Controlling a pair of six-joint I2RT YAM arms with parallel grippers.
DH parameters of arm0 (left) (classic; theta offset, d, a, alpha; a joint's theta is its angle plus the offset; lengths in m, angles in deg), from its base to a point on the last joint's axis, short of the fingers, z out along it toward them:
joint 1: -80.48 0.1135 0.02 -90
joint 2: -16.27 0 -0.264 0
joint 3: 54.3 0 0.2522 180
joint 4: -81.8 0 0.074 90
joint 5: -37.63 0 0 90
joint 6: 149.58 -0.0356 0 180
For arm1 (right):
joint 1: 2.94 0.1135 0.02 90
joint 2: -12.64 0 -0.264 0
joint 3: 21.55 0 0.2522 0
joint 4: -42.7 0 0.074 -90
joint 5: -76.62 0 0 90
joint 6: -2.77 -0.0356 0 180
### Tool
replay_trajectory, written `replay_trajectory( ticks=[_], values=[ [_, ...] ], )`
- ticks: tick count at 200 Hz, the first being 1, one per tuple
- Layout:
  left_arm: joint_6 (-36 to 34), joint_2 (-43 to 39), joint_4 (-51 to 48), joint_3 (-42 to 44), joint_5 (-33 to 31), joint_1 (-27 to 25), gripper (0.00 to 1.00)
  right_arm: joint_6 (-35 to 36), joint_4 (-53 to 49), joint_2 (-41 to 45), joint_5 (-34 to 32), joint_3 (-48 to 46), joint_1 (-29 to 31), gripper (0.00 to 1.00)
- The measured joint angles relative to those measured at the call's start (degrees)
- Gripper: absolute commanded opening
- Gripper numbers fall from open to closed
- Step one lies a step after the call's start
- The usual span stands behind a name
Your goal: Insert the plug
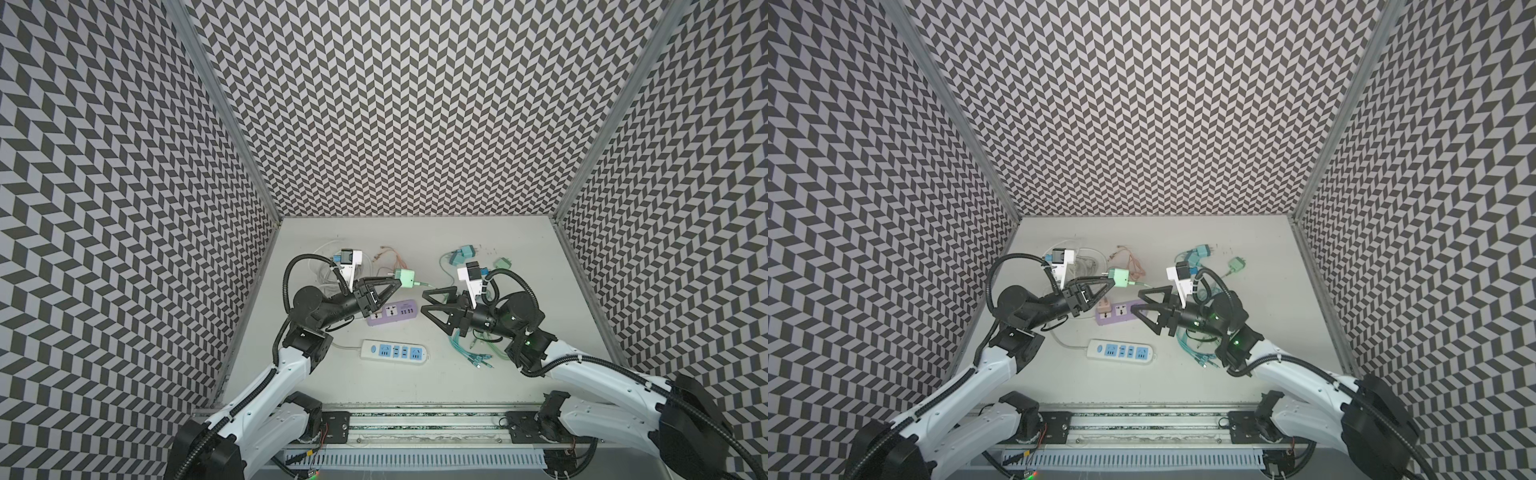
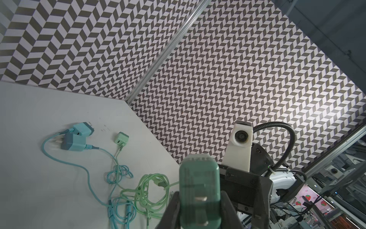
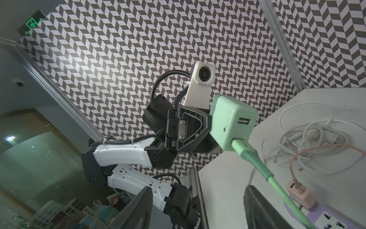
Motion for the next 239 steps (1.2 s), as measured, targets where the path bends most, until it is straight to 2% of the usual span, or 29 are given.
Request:
replay_trajectory(
  ticks=[46,87,151,239],
  values=[
    [1.4,-0.3,4.5,0.8,0.9,-0.1,0.0,-2.6,7.1,-3.6,0.6,0.0,0.0,0.66],
    [1.3,-1.2,6.3,1.8,2.2,-0.3,0.0,-3.8,12.5,-6.3,0.9,0.1,0.0,0.65],
    [0.5,-1.2,6.6,1.8,4.8,-1.2,0.0,-4.8,15.2,-10.3,2.1,2.8,0.0,0.61],
    [-0.4,-1.2,7.1,1.8,5.1,-2.7,0.0,-5.8,16.8,-11.6,3.3,5.3,0.0,0.49]
  ],
)
